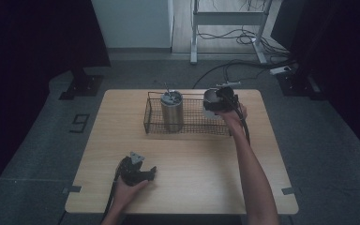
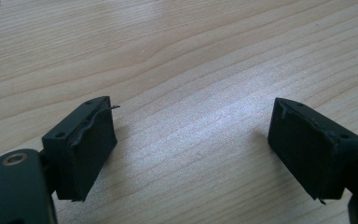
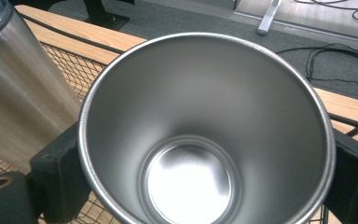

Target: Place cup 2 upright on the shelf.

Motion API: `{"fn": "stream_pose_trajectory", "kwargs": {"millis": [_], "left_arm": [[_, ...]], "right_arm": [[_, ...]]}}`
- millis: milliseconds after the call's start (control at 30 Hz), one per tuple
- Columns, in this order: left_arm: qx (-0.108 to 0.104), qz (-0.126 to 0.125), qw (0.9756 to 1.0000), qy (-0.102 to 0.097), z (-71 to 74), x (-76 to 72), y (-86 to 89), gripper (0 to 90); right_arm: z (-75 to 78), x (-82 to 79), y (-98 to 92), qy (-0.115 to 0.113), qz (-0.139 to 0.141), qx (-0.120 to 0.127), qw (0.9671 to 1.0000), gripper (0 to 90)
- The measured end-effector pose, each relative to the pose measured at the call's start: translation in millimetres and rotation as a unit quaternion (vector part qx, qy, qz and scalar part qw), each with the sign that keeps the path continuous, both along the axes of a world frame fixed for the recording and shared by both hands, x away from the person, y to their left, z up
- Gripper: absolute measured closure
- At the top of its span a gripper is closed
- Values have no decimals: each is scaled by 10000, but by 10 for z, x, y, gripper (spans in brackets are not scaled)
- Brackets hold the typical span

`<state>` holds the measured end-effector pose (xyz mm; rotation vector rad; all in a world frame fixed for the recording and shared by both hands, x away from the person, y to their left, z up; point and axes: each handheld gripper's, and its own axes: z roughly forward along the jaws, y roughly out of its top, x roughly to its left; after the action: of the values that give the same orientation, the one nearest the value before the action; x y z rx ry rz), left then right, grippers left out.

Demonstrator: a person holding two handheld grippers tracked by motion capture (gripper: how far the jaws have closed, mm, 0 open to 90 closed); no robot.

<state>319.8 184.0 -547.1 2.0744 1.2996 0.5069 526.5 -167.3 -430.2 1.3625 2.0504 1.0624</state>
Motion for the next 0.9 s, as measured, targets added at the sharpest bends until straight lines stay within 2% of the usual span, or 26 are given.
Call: {"fn": "stream_pose_trajectory", "kwargs": {"millis": [333, 900], "left_arm": [[-4, 1, 10000, 0, 0, 0, 0, 149], [-6, 2, 10000, -4, -1, 0, -1, 149]], "right_arm": [[-109, 52, 60, 122, 5, -117, 9999, 69], [-257, 107, 51, 281, -15, -199, 9994, 69]]}}
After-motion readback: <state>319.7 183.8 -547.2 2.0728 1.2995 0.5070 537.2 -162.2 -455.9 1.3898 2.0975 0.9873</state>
